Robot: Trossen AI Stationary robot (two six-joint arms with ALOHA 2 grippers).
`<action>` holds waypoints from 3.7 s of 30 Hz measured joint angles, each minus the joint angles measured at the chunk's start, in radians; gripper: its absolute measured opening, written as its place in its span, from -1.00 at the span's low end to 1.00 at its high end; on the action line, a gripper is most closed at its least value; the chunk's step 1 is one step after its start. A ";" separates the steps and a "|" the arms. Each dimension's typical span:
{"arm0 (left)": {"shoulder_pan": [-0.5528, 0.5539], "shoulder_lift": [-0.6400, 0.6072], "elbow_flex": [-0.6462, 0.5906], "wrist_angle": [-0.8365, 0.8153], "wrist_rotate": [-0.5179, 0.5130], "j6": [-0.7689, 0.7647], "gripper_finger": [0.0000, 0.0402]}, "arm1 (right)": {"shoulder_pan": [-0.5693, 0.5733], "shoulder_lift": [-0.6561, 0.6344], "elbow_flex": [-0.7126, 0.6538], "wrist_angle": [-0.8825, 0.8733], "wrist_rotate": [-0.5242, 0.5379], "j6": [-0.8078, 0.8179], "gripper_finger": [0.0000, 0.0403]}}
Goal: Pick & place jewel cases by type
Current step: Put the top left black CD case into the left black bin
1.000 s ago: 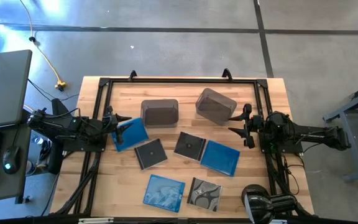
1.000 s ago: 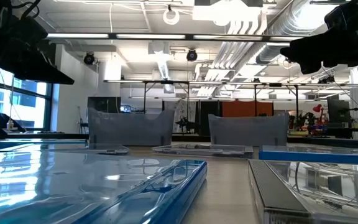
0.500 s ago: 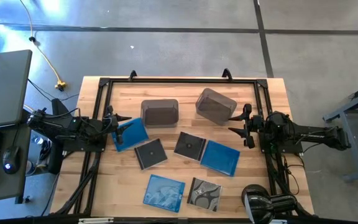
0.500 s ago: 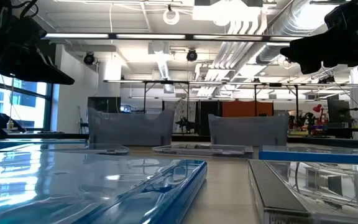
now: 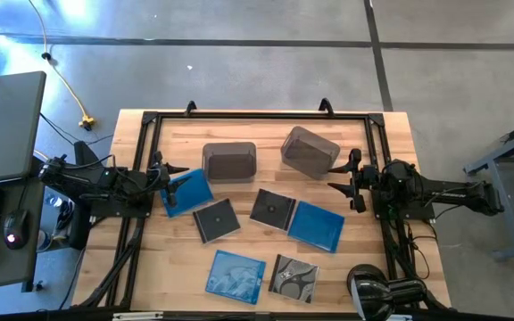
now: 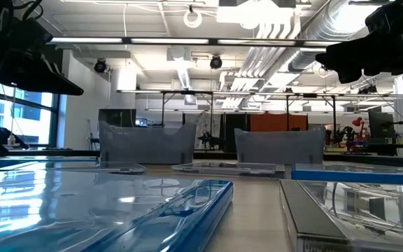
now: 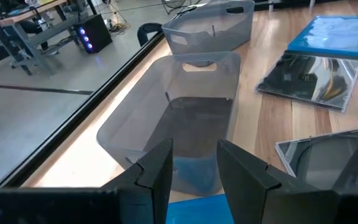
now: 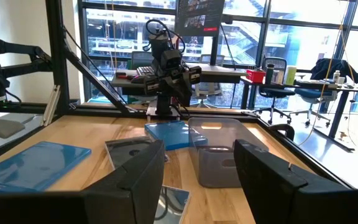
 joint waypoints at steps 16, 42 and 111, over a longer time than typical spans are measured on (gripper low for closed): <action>0.000 0.000 0.001 0.368 0.002 0.000 -0.39 | 0.000 0.000 0.000 0.000 0.005 0.000 -0.06; 0.000 0.408 0.023 0.501 0.339 -0.385 -0.39 | 0.000 0.000 0.000 0.225 0.296 -0.002 -0.06; -0.011 0.838 0.296 -0.057 0.711 -0.580 -0.39 | 0.316 1.822 1.167 -0.082 0.116 0.060 -0.06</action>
